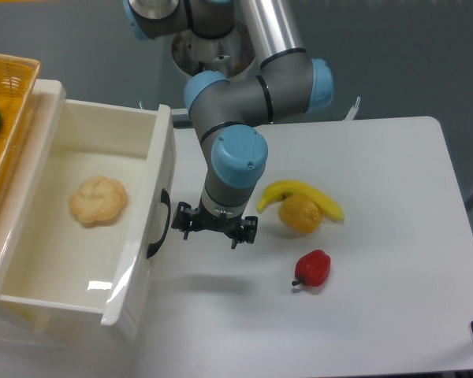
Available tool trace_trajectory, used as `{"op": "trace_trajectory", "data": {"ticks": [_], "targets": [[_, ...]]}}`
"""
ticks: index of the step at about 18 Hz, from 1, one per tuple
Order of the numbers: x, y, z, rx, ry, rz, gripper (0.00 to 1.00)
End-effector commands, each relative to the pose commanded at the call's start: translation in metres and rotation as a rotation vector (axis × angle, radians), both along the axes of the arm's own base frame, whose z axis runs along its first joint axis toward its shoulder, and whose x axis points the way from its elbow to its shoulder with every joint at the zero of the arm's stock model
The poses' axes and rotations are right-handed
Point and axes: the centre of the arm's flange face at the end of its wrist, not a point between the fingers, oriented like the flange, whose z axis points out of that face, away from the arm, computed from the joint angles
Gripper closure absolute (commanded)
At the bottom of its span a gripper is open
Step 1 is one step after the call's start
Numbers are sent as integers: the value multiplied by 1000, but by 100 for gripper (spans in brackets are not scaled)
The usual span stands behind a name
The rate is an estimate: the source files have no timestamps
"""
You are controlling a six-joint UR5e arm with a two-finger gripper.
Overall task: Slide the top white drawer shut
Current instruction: 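Lower the gripper beside the front of the open white drawer, then push the drawer front with the gripper, sliding the drawer into the unit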
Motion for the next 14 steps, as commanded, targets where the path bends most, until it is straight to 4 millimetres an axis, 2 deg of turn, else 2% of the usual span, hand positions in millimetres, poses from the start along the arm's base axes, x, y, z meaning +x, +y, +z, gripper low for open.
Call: {"op": "trace_trajectory", "data": {"ticks": [14], "targets": [[20,10,7,14,1,-34,0]]}}
